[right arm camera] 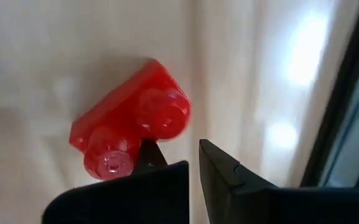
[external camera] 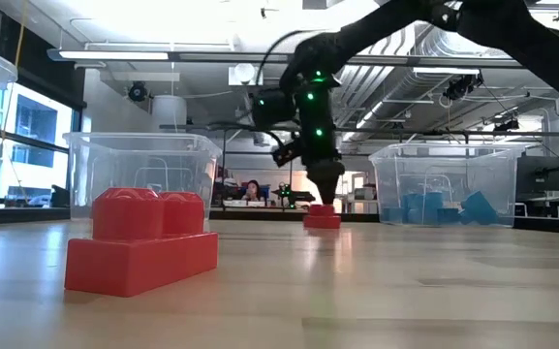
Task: Sort blocks
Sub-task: Put the red game piece into the top left transparent bin
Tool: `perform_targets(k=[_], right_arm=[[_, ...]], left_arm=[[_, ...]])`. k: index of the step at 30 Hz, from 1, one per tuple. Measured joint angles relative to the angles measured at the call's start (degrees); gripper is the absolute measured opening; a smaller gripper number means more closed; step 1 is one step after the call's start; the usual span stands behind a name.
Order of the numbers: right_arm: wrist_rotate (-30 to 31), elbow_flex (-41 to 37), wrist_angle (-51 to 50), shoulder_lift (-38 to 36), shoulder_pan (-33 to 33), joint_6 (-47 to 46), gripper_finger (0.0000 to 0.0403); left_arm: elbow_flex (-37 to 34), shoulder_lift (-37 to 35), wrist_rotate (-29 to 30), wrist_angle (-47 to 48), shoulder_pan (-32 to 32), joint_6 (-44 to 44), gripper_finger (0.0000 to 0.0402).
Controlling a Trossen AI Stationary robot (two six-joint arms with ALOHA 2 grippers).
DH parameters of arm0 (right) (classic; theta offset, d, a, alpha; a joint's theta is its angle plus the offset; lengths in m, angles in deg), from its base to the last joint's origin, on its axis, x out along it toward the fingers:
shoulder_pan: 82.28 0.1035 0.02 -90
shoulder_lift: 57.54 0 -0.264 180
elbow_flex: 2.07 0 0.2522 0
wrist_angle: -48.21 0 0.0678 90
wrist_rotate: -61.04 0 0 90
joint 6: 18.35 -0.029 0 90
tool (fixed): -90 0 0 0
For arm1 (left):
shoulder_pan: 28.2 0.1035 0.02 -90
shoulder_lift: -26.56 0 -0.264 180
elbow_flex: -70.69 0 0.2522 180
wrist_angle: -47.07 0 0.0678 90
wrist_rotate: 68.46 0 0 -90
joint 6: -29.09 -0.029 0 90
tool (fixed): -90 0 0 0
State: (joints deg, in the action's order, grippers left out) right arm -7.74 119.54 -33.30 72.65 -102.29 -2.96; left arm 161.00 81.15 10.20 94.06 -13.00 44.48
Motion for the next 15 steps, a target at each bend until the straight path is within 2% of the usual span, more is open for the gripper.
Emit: perform_targets(k=[9, 15], right_arm=[[-0.9, 0.0, 2.6, 0.0, 7.9, 7.7, 0.0], [-5.2, 0.0, 1.8, 0.0, 12.0, 11.6, 0.0]], left_arm=[[0.0, 0.0, 0.0, 1.7, 0.0, 0.0, 0.0184], [0.0, 0.0, 0.0, 4.1, 0.0, 0.0, 0.0184]])
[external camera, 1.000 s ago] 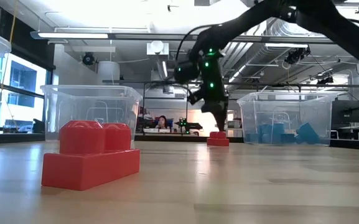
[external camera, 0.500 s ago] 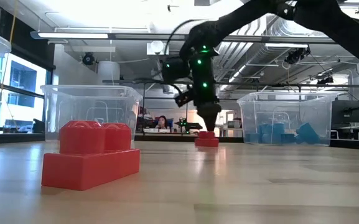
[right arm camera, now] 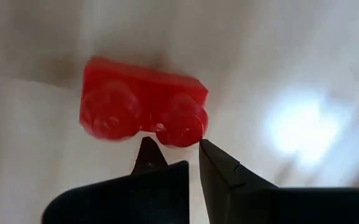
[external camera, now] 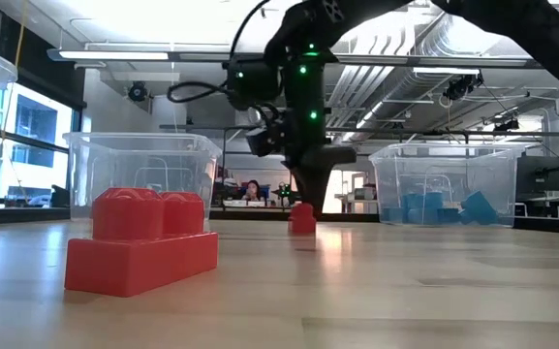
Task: Sort blocks
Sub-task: Put the red game piece into the top left transparent bin
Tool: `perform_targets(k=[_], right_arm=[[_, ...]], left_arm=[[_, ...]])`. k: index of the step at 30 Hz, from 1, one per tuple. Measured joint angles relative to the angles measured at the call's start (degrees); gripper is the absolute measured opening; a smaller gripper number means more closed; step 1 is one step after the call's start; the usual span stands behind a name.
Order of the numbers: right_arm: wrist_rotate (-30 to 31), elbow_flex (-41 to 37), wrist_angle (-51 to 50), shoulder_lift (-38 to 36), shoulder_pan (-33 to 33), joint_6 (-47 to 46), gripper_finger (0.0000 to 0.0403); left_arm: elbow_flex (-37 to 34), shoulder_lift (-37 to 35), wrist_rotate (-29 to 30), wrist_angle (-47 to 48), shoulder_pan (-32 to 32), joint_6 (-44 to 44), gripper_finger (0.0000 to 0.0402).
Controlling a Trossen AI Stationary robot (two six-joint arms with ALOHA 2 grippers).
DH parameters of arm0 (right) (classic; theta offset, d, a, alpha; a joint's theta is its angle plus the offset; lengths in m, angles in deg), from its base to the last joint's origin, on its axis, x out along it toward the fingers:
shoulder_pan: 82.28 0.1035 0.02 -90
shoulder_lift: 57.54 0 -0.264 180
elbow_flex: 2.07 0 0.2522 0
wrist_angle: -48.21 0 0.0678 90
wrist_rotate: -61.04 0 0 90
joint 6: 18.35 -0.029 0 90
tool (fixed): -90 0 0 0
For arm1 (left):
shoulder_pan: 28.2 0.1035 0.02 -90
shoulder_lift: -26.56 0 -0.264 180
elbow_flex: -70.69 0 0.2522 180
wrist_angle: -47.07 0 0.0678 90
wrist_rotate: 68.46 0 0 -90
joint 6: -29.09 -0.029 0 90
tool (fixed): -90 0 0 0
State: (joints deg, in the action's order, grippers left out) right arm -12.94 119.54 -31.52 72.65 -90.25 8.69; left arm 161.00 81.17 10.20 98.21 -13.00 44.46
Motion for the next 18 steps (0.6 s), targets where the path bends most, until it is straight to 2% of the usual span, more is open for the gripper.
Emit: perform_targets(k=[5, 10, 14, 18], right_arm=[[-4.5, 0.0, -0.7, 0.0, 2.6, 2.0, 0.0], [-5.1, 0.1, -5.1, -0.5, 3.7, 0.8, 0.0], [-5.7, 0.0, -7.1, -3.8, 3.8, -2.8, 0.0], [-12.4, 0.0, -7.1, -8.1, 3.4, -8.2, 0.0]], left_arm=[[0.0, 0.0, 0.0, 0.5, 0.0, 0.0, 0.0184], [0.0, 0.0, 0.0, 0.6, 0.0, -0.1, 0.0184], [0.0, 0.0, 0.0, 0.9, 0.0, -0.6, 0.0184], [0.0, 0.0, 0.1, 1.0, 0.0, -1.4, 0.0184]])
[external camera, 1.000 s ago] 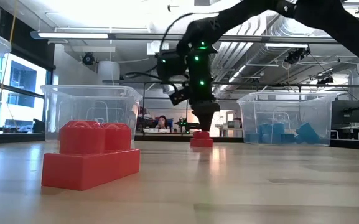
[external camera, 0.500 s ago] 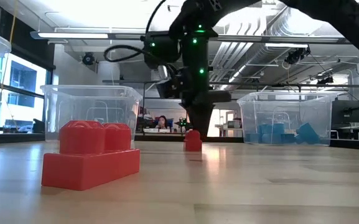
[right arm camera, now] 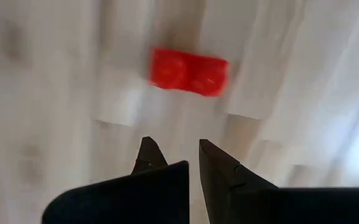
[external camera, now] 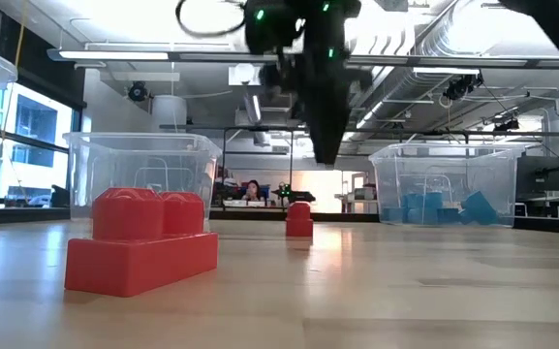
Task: Sort blocks
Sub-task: Put the red game piece into the top left transparent bin
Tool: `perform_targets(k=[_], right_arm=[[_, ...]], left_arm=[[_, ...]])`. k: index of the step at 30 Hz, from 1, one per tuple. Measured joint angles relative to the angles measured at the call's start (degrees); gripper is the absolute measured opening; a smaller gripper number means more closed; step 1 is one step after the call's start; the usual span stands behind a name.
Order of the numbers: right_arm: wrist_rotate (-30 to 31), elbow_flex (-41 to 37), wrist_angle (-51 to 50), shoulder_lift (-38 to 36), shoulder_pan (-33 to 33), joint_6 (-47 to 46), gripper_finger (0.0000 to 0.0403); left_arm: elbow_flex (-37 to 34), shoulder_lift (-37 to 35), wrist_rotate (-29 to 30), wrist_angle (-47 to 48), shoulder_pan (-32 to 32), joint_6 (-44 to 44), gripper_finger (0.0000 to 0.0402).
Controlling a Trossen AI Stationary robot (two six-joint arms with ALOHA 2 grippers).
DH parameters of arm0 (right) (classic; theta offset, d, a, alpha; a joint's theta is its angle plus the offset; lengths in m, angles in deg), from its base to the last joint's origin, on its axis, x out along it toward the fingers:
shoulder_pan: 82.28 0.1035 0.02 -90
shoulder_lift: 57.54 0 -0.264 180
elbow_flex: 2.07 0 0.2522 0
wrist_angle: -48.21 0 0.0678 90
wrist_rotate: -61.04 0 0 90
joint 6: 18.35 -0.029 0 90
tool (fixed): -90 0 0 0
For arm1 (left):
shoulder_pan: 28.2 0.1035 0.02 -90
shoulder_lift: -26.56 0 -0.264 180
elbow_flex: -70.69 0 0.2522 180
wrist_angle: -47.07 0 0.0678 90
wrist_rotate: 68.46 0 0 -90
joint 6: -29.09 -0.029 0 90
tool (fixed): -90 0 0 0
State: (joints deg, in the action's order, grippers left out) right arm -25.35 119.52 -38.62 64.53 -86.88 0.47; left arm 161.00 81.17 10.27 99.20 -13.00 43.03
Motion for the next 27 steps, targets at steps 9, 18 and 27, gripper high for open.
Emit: perform_targets(k=[9, 18, 27], right_arm=[[-3.9, -12.6, 5.6, -13.4, 0.0, -40.8, 0.0], [-5.6, -29.3, 27.6, -17.8, 6.7, -81.2, 0.0001], [2.6, -23.6, 28.1, -14.3, 4.6, -85.4, 0.005]], left_arm=[[0.0, 0.1, 0.1, 0.0, 0.0, -0.1, 0.0184], [0.0, 0.3, 0.2, -2.2, 0.0, -2.6, 0.0184], [0.0, 0.3, 0.2, -2.7, 0.0, -6.1, 0.0184]])
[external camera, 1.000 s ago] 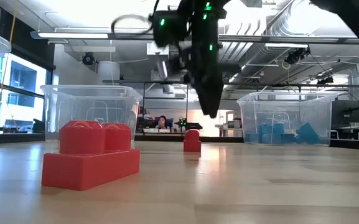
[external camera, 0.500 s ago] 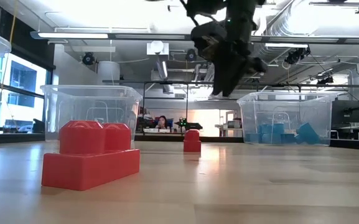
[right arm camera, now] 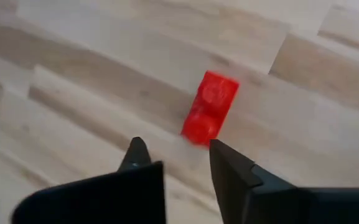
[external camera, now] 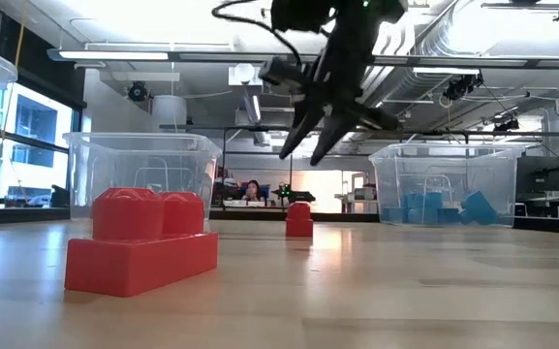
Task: Sort blocks
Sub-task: Put the red game piece into the top left transparent bin
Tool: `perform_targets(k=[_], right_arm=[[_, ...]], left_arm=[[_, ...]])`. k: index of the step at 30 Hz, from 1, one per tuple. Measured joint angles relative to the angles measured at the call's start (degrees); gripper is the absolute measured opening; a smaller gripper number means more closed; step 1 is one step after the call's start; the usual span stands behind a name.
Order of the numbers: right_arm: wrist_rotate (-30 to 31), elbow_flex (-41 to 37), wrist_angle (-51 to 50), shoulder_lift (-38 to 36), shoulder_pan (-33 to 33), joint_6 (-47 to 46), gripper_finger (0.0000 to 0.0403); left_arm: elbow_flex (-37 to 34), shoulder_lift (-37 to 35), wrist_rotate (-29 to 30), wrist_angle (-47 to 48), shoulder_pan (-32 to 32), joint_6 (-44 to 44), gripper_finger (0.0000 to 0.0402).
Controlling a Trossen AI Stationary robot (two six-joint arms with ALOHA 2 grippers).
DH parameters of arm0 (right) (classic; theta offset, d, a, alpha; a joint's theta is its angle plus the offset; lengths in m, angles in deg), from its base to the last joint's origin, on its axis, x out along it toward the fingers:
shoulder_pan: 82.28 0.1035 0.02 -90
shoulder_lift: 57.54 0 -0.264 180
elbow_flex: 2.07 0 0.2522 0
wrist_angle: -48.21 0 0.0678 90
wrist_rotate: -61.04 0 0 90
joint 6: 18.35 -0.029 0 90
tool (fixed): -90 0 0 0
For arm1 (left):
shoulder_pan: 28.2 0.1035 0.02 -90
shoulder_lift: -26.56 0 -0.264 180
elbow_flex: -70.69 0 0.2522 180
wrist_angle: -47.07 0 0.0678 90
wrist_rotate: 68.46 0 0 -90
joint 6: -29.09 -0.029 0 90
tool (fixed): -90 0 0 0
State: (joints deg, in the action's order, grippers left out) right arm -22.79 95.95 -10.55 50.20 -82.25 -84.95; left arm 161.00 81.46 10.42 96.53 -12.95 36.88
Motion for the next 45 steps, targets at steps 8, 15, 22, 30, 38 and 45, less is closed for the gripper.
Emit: perform_targets(k=[8, 15, 22, 30, 38, 45], right_arm=[[3.4, 0.5, 0.0, 3.0, -1.4, -0.1, 0.0127], [2.6, 0.5, 1.0, 6.4, -1.9, -3.8, 0.0145], [1.9, 0.5, 1.4, 10.7, -2.4, -8.1, 0.0144], [1.3, 0.5, 2.6, 12.6, -2.3, -5.3, 0.014], [3.4, 0.6, 1.6, 12.4, -2.3, 4.6, 0.0015], [9.1, 7.8, 0.3, 8.3, -4.0, 15.0, 0.0008]], left_arm=[[0.0, 0.0, -0.1, 1.0, 0.0, 0.0, 0.0184], [0.0, 0.0, -0.1, 1.2, 0.0, 0.0, 0.0184], [0.0, 0.5, -0.1, 0.9, 0.0, 0.2, 0.0184], [0.0, 1.7, 0.0, 0.3, 0.0, 3.1, 0.0184], [0.0, 2.9, 0.0, -4.9, 0.0, 5.5, 0.0184], [0.0, 3.2, -0.2, -21.5, 0.0, 3.7, 0.0184]])
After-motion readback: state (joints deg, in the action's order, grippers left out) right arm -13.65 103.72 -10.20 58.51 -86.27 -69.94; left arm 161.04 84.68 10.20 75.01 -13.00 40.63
